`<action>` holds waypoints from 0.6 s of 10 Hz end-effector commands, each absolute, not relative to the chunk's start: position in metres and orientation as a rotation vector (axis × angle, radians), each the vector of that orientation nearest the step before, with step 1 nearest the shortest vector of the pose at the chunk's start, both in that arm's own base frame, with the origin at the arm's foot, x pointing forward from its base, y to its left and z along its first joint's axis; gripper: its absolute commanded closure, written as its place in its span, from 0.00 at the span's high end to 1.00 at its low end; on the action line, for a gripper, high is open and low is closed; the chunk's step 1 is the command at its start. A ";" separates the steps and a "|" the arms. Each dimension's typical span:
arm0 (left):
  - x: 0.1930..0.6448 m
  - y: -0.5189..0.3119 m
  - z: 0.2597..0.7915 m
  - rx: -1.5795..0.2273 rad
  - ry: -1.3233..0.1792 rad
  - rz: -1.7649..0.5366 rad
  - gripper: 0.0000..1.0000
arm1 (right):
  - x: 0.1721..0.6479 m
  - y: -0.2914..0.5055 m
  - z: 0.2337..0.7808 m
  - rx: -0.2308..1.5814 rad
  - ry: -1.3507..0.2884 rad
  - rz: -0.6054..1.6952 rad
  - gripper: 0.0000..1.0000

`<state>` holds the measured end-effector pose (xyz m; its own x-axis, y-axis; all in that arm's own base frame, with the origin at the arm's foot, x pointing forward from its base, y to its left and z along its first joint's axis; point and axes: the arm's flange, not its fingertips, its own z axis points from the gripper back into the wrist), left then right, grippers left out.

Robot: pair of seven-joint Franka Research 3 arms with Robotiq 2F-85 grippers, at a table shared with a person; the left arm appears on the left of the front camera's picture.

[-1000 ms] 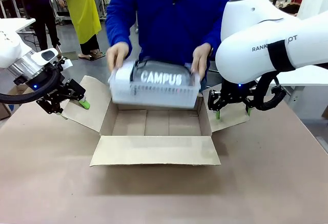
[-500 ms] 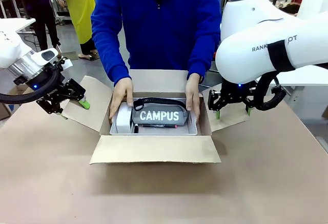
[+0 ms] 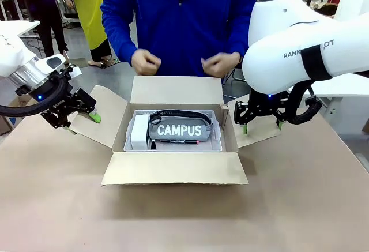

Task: Pack the gift set into the box.
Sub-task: Lift both hands away from the flaps of the Package Box.

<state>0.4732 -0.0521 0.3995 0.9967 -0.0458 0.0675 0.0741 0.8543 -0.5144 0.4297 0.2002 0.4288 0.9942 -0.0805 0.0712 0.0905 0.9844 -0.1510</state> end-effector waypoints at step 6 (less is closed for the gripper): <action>0.427 0.046 0.478 -1.119 -0.038 -0.163 1.00 | 0.383 0.069 0.512 0.516 -0.084 0.049 1.00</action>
